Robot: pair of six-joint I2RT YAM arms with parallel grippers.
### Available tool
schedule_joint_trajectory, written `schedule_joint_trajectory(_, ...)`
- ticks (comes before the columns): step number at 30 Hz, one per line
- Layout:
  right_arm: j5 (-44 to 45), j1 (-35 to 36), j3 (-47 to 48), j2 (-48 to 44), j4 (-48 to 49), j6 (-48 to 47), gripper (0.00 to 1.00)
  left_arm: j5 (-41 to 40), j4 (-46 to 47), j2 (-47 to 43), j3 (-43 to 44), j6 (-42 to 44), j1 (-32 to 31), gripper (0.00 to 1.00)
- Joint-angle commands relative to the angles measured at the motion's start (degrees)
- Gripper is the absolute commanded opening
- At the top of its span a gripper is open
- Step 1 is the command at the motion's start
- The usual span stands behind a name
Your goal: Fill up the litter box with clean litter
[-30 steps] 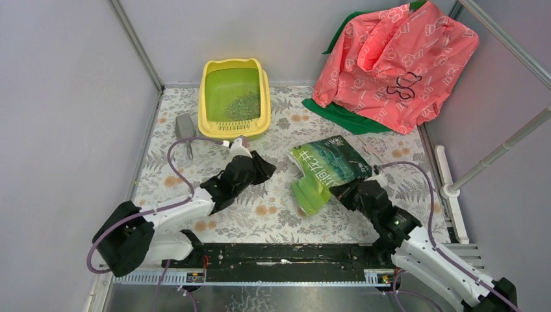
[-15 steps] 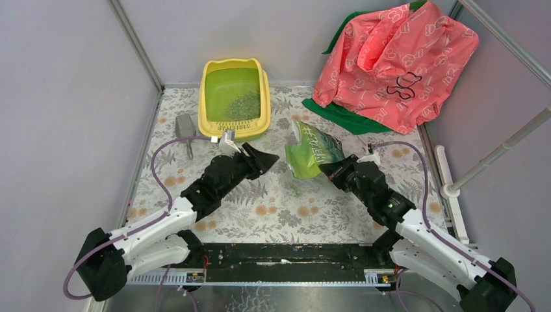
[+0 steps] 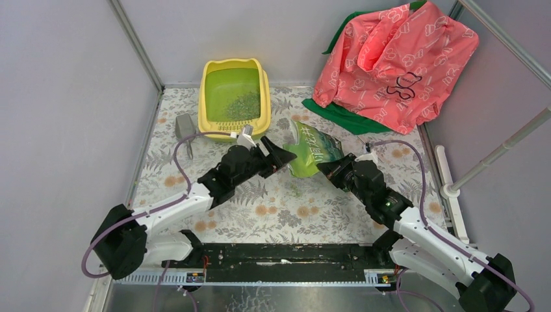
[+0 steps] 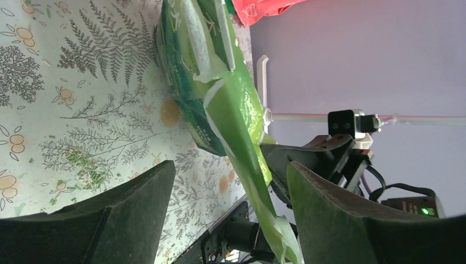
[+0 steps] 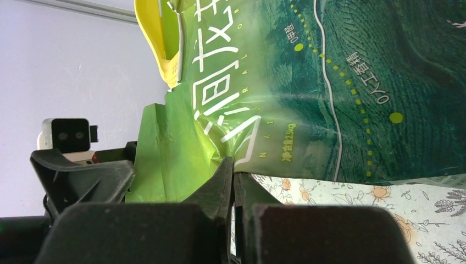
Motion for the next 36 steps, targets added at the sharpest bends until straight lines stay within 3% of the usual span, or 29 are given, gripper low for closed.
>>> schedule_joint_trajectory(1,-1.8,0.4,1.6,-1.0,9.9,-0.1,0.0,2.0,2.1,3.4,4.7,-0.3,0.1,0.83)
schedule_joint_trajectory(5,-2.7,0.4,1.2,0.1,11.5,0.3,0.0,2.3,5.0,9.1,8.1,-0.3,-0.6,0.82)
schedule_joint_trajectory(6,-2.7,0.4,1.4,0.2,11.2,0.2,0.0,2.9,5.6,10.7,9.1,0.1,-0.6,0.78)
schedule_joint_trajectory(9,-2.2,0.4,2.1,-0.7,9.7,-0.6,0.01,3.3,4.7,13.1,12.0,1.8,-0.5,0.13)
schedule_joint_trajectory(11,-2.5,0.4,3.7,-1.3,6.5,-2.0,0.07,3.1,2.0,13.0,13.8,3.4,-0.1,0.0)
schedule_joint_trajectory(12,-2.6,0.4,5.3,-1.6,4.2,-3.2,0.14,3.0,0.8,12.6,14.3,4.2,0.2,0.0)
schedule_joint_trajectory(15,-4.9,0.4,9.7,-2.6,-5.7,-7.4,0.5,3.9,-3.7,10.1,16.5,7.4,1.4,0.0)
schedule_joint_trajectory(17,-6.0,0.4,14.4,-2.8,-13.3,-11.9,0.61,5.4,-8.3,8.7,19.5,10.1,2.7,0.0)
schedule_joint_trajectory(22,-3.3,0.5,22.5,-5.5,-24.7,-18.5,0.68,12.9,-15.1,7.7,29.4,13.8,7.3,0.0)
schedule_joint_trajectory(26,1.0,0.4,28.2,-4.7,-30.7,-23.0,0.73,19.1,-19.8,12.5,38.5,15.4,9.7,0.0)
schedule_joint_trajectory(36,1.0,0.4,30.3,-0.4,-33.1,-27.7,0.74,30.7,-28.0,21.7,52.0,17.5,10.1,0.0)
